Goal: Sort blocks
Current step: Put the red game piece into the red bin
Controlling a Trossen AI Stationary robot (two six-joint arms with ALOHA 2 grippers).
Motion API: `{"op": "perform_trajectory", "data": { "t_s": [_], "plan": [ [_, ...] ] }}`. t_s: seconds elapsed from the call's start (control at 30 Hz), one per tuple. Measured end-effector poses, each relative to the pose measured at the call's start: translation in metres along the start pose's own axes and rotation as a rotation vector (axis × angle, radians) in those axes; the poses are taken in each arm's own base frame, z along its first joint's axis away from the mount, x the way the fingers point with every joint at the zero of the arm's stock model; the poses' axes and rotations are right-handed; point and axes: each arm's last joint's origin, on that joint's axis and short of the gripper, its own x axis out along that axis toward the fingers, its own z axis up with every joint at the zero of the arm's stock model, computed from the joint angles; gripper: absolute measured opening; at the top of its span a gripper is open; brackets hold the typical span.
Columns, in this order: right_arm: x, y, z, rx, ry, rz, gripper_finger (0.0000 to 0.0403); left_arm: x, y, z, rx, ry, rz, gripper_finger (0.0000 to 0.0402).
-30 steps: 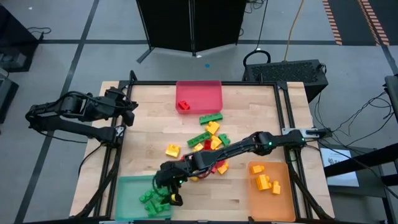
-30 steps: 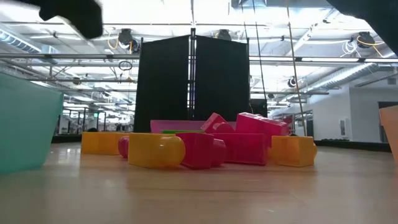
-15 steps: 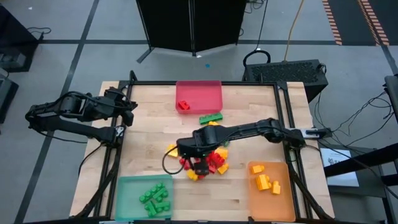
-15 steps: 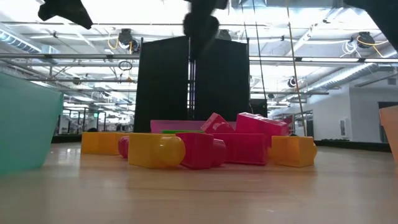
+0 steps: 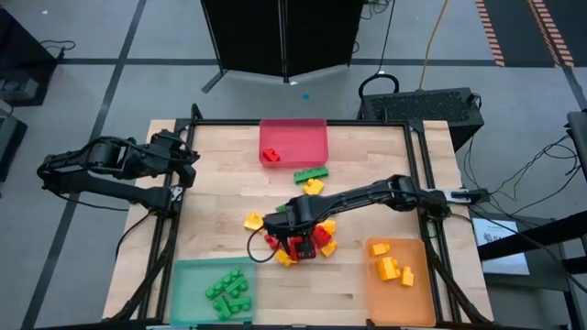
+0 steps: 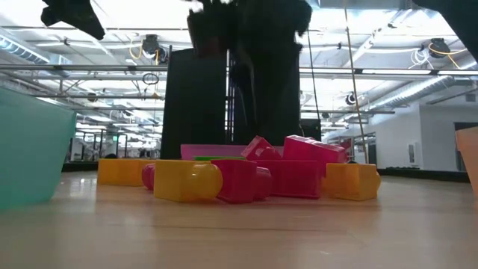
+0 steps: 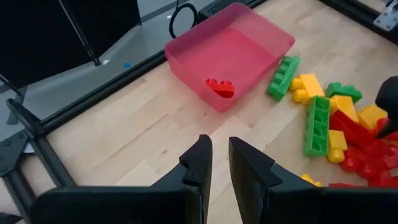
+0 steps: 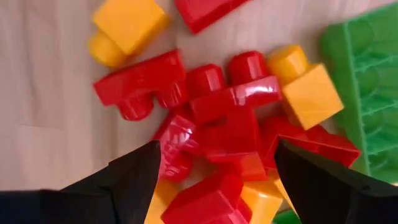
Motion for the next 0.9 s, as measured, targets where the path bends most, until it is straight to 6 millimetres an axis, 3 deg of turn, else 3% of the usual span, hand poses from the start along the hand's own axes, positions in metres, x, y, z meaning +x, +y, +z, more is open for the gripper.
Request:
{"op": "perform_trajectory", "data": {
  "t_s": [0.17,0.27,0.37,0.53,0.6,0.77,0.9],
  "plan": [
    [0.018,-0.005,-0.004,0.002,0.019,-0.071,0.0301,0.0,0.0,0.0,0.0,-0.002,0.001,0.0059],
    [0.02,-0.006,-0.005,0.0,0.023,-0.11,0.027,0.0,0.0,0.0,0.001,-0.003,0.003,0.0059],
    [0.02,-0.006,-0.005,0.0,0.022,-0.114,0.0206,0.0,0.0,0.0,0.001,-0.003,0.003,0.0059],
    [0.02,-0.006,-0.005,-0.004,0.026,-0.13,0.0056,0.0,0.0,0.0,0.001,-0.004,0.004,0.0059],
    [0.019,-0.005,-0.006,-0.017,0.027,-0.129,0.0015,0.0,0.0,0.0,0.002,-0.004,0.005,0.0059],
    [0.004,-0.004,-0.009,-0.014,0.001,-0.126,0.001,0.0,0.0,0.0,0.002,-0.005,0.006,0.0059],
    [-0.024,-0.004,-0.014,-0.017,-0.065,-0.114,0.0006,0.0,0.0,0.0,0.002,-0.005,0.006,0.0059]
  ]
}}
